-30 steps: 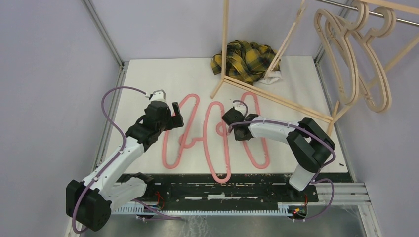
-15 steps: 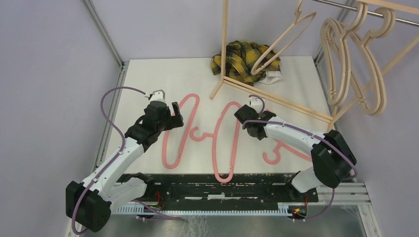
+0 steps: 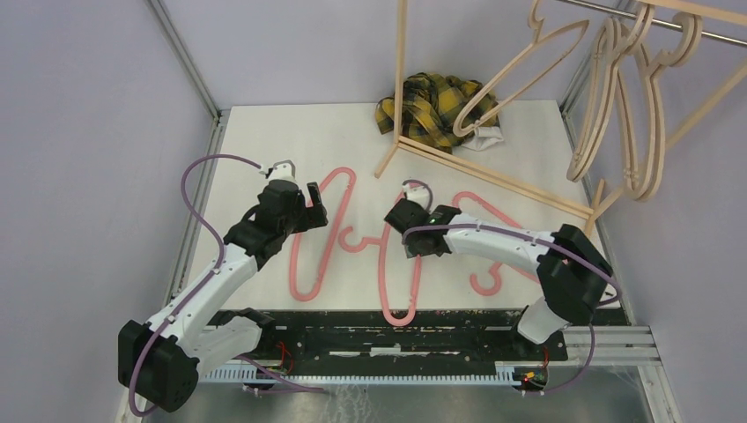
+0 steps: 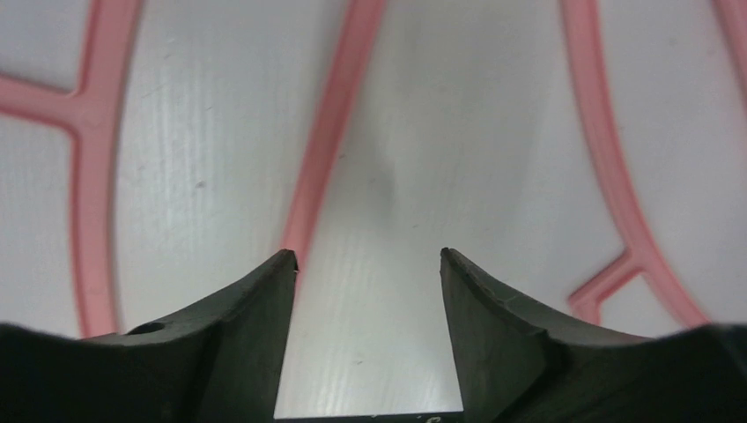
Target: Organize the hangers
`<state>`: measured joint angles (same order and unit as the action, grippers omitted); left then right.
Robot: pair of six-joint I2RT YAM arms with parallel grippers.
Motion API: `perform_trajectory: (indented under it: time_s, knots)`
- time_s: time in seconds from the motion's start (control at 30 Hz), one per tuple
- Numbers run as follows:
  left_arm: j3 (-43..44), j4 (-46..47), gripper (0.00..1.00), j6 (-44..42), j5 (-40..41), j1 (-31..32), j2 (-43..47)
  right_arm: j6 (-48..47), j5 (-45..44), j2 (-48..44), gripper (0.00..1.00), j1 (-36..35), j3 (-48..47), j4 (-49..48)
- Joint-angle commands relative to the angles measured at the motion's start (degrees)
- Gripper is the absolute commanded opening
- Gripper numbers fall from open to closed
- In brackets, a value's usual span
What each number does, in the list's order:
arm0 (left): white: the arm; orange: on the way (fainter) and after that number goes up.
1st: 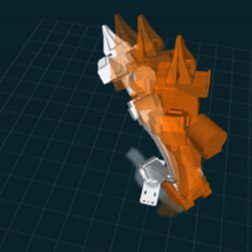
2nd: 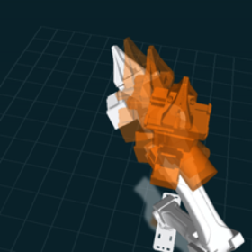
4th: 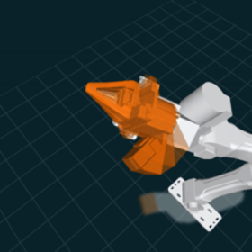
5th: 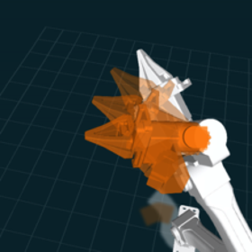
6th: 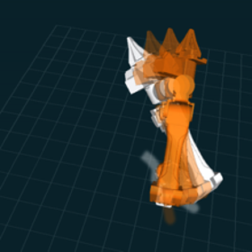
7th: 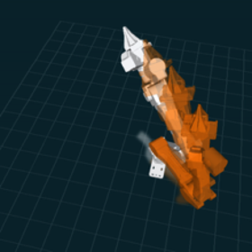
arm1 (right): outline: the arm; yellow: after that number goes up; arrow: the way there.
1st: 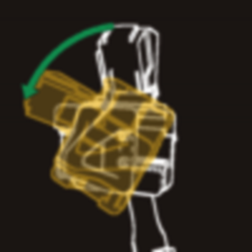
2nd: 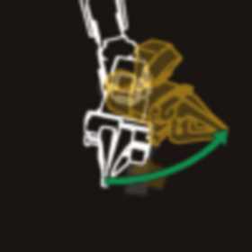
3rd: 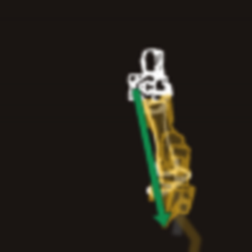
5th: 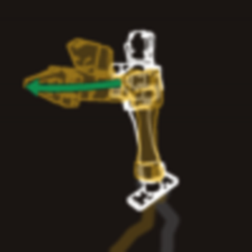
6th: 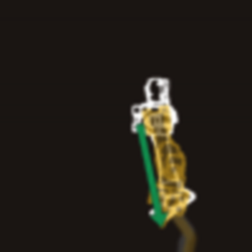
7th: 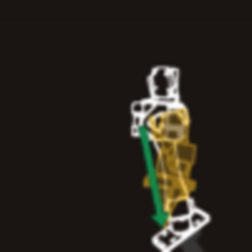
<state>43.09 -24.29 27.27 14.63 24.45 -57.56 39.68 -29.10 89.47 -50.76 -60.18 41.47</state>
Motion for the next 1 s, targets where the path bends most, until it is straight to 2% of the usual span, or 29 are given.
perform_trajectory:
  time_s: [0.0,0.13,0.27,0.37,0.6,0.7,0.9,0.93,0.97]
  knots:
    - [1.03,1.75,0.99,1.41,-0.74,-0.1,-0.22,3.17,-0.42,5.07,0.73,-8.1,-8.15,1.11]
    - [1.1,1.88,0.99,1.39,-0.64,-0.05,-0.23,6.7,0.56,10.17,0.75,-13.81,-11.68,1.46]
    - [1.03,1.97,0.99,1.26,-1.12,-0.07,-0.11,9.38,4.97,13.27,0.69,-16.52,-11.03,-2.53]
    - [0.86,1.97,0.99,1.13,-1.42,-0.08,0.17,10.34,4.83,16.31,0.65,-18.1,-12.08,-2.94]
    - [-0.05,2.23,0.99,1.65,-1.69,0.03,2.25,11.72,3.94,20.32,0.53,-18.08,-12.81,-4.64]
    - [-0.19,2.1,0.99,1.61,-1.54,-0.02,2.7,13.35,3.69,21.12,0.4,-17.78,-11.69,-5.48]
    - [-0.29,2.06,0.99,1.3,-1.79,-0.02,2.35,16.07,7.61,21.88,0.4,-15.13,-5.65,-9.51]
    - [-0.33,2.06,0.99,1.3,-1.73,-0.08,2.43,16.19,8.15,21.89,0.35,-14.78,-4.71,-10.33]
    - [-0.44,2.06,0.99,1.3,-1.67,-0.04,2.49,16.21,8.82,21.77,0.23,-14.38,-3.78,-11.44]
